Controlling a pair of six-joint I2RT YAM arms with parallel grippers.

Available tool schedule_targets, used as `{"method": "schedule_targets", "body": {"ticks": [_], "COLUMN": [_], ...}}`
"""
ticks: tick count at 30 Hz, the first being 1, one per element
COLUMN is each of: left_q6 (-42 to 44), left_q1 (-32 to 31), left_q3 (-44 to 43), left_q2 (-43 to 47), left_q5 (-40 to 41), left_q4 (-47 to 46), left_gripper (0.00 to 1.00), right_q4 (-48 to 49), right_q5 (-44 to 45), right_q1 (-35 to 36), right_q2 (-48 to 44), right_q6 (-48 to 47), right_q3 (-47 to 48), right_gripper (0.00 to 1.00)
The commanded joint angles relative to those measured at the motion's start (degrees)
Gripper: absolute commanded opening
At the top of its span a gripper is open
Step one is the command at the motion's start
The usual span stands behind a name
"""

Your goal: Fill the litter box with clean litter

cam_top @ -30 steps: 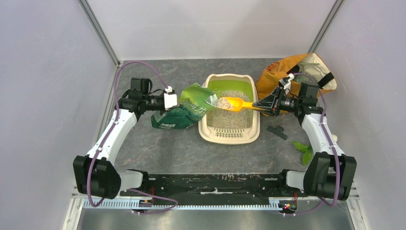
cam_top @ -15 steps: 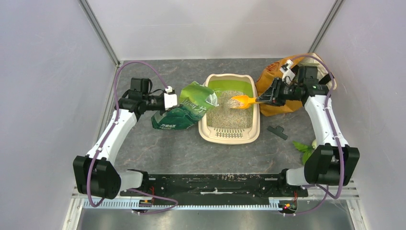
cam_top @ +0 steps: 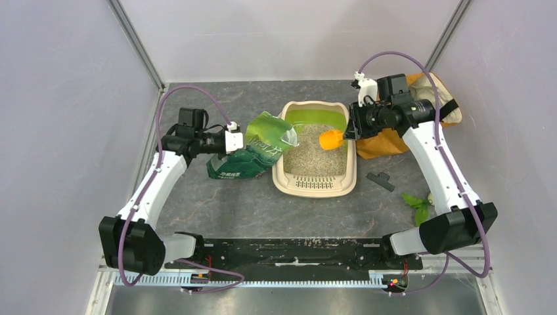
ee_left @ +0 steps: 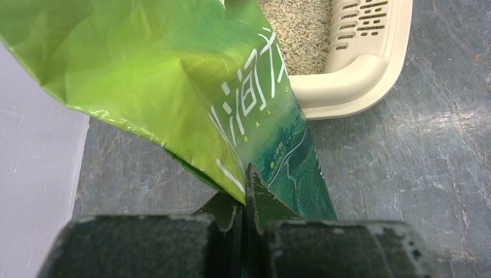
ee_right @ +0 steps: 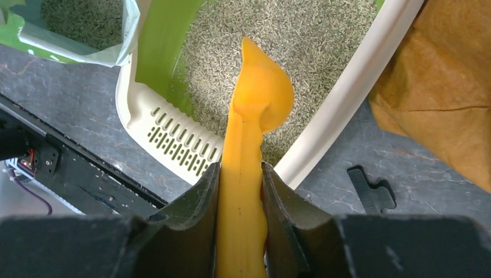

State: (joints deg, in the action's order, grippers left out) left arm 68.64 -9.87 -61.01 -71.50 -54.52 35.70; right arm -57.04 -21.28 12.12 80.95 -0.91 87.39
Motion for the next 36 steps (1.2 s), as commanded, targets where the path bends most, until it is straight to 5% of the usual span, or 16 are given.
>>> {"method": "schedule_targets", "body": {"ticks": [1, 6, 13, 23, 36], "left_q6": [4.18, 6.00, 7.38, 10.71, 13.62], "left_q1": [-0.40, -0.38, -0.41, -0.41, -0.17], "left_q3": [-1.15, -1.06, -1.34, 1.61, 8.62], "left_q2": [1.67, 2.13, 2.75, 6.03, 9.07], "left_q5": [-1.20, -1.28, -1.18, 0.11, 1.27], "left_q4": [1.13, 1.78, 2.59, 4.61, 3.50], "left_gripper": [0.02, 0.02, 0.02, 0.02, 0.02], "right_q4": [-3.27, -3.04, -1.56, 1.57, -4.12], "right_q5": [-2.92, -17.75, -23.71, -16.20, -1.33], "right_q1": [-0.03, -0.27, 1.33, 8.75, 24.97], "right_q2": [-1.89, -0.35, 3.91, 9.81, 28.18], "right_q6": [-3.76, 2.65, 10.62, 9.97, 10.29], "right_q3": [7.09, 14.72, 15.08, 12.60, 30.05], "right_gripper": [0.00, 0.00, 0.00, 0.00, 0.00]}}
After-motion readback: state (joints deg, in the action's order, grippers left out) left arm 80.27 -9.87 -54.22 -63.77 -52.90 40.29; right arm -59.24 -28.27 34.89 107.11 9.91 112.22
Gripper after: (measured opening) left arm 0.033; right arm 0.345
